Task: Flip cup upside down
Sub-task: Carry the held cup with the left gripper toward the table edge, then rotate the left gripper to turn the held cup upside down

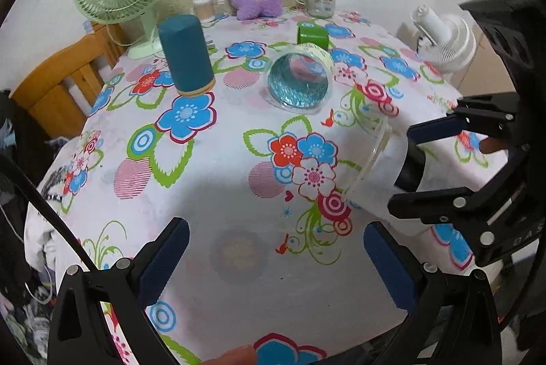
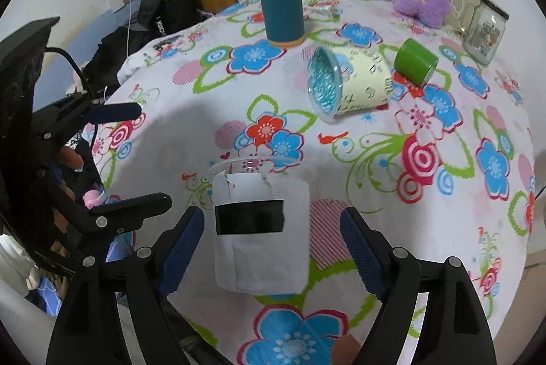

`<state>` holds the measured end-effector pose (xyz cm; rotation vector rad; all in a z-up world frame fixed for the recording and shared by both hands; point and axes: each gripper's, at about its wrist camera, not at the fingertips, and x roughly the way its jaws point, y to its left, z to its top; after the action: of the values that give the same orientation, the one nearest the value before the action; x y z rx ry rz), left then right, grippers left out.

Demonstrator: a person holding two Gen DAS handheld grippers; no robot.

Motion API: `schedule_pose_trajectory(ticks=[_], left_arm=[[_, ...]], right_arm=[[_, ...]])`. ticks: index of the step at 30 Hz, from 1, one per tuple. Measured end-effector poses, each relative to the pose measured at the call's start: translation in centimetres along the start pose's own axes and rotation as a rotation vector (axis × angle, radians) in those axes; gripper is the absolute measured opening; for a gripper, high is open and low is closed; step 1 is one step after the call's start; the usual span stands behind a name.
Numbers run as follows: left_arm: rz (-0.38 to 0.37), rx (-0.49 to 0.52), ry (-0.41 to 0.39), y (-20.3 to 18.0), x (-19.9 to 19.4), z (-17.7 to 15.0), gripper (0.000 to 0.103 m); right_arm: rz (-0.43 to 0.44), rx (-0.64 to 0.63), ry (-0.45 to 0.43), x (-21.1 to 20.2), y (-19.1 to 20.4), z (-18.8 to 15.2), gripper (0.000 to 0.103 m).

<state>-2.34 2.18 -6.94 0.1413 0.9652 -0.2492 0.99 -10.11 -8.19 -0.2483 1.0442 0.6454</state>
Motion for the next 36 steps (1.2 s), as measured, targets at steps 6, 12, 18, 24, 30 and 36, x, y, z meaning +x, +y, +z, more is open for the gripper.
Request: schedule_pose_trajectory(ticks=[6, 12, 18, 24, 30, 36], left_arm=[[-0.026, -0.079, -0.014, -0.8, -0.8, 0.7, 0.103], [-0.05, -0.126, -0.011, -2.7, -0.8, 1.6, 0.103], [-0.07, -0.163, 0.006, -4.9, 0.0, 2.5, 0.103], [-0.097, -0.214, 0.036, -7.0, 1.0, 3.1, 0.103], [-0.112, -0.32, 0.058, -8.0, 1.8, 3.6, 0.103], [-0.111, -0.473, 0.102, -7.5, 2.9, 3.8, 0.103]], right_arm=[[-0.012, 0.008, -0.035, -2.2, -1.7, -0.4, 0.084], [-0.032, 0.029, -0.062, -3.8, -3.9, -1.6, 0.084], [-0.023, 0.057, -0.07, -5.2, -6.7, -3.3, 0.084], [-0.01, 0.073, -0.088, -6.2, -9.2, -5.0, 0.084], [0.059, 0.139, -0.109, -6.0, -11.9, -6.5, 0.084], [0.147, 0.13, -0.116, -5.7, -12.6, -8.0, 0.084]])
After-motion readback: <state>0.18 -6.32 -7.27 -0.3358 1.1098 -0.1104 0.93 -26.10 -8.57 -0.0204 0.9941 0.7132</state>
